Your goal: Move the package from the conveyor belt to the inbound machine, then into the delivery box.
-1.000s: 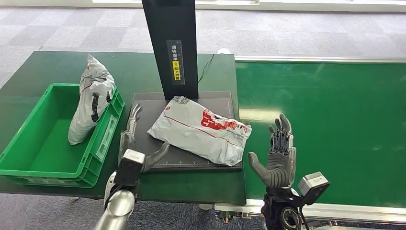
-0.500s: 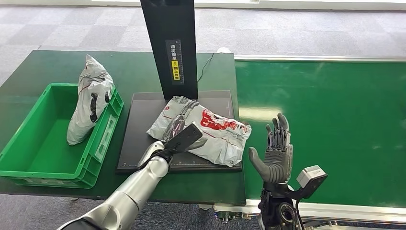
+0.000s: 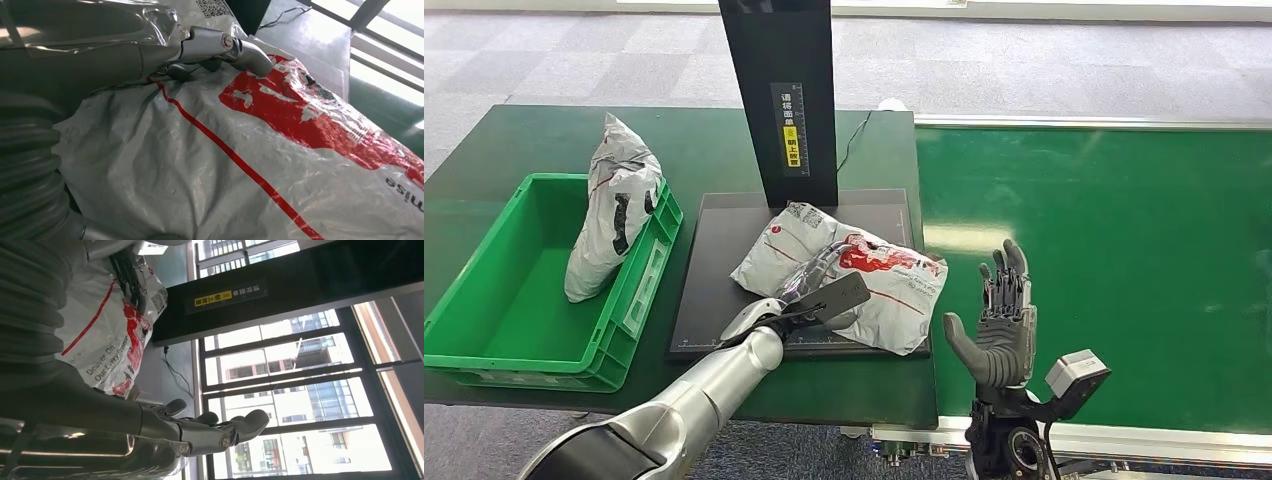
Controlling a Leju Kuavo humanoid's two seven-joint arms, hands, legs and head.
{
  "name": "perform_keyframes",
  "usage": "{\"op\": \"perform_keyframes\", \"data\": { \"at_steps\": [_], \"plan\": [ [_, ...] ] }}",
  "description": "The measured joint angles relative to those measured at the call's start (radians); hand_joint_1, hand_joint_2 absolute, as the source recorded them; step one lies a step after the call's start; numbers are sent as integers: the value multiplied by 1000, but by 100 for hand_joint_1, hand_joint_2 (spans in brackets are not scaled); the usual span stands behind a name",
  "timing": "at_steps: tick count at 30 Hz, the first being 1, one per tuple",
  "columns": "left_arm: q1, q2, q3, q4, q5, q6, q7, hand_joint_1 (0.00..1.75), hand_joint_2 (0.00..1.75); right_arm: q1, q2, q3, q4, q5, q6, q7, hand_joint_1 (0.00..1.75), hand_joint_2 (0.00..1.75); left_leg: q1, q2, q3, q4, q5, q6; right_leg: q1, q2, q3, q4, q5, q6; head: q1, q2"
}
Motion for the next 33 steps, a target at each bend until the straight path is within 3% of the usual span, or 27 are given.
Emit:
{"op": "perform_keyframes", "data": {
  "at_steps": [10, 14, 15, 33],
  "plan": [
    [-16, 0, -4, 40, -7, -33, 8, 5, 175, 10, 0, 9, -17, 0, 2, 1, 0, 175, 0, 0, 0, 0, 0, 0, 0, 0, 1, 0, 0, 0, 0, 0],
    [-17, 1, -7, 47, -13, -38, 10, 165, 175, 10, 0, 11, -17, 0, 2, 1, 0, 175, 0, 0, 1, 0, 0, 0, 0, 0, 1, 0, 0, 0, 0, 0],
    [-17, 1, -7, 48, -14, -39, 10, 173, 175, 10, 0, 11, -17, 0, 2, 1, 0, 175, 0, 0, 1, 0, 0, 0, 0, 0, 1, 0, 0, 0, 0, 0],
    [-23, 16, 0, 52, -18, -26, -11, 175, 175, 10, -6, 24, -16, 0, -20, -10, 0, 175, 0, 0, 2, 0, 0, 0, 0, 0, 3, 0, 0, 0, 0, 0]
  ]
}}
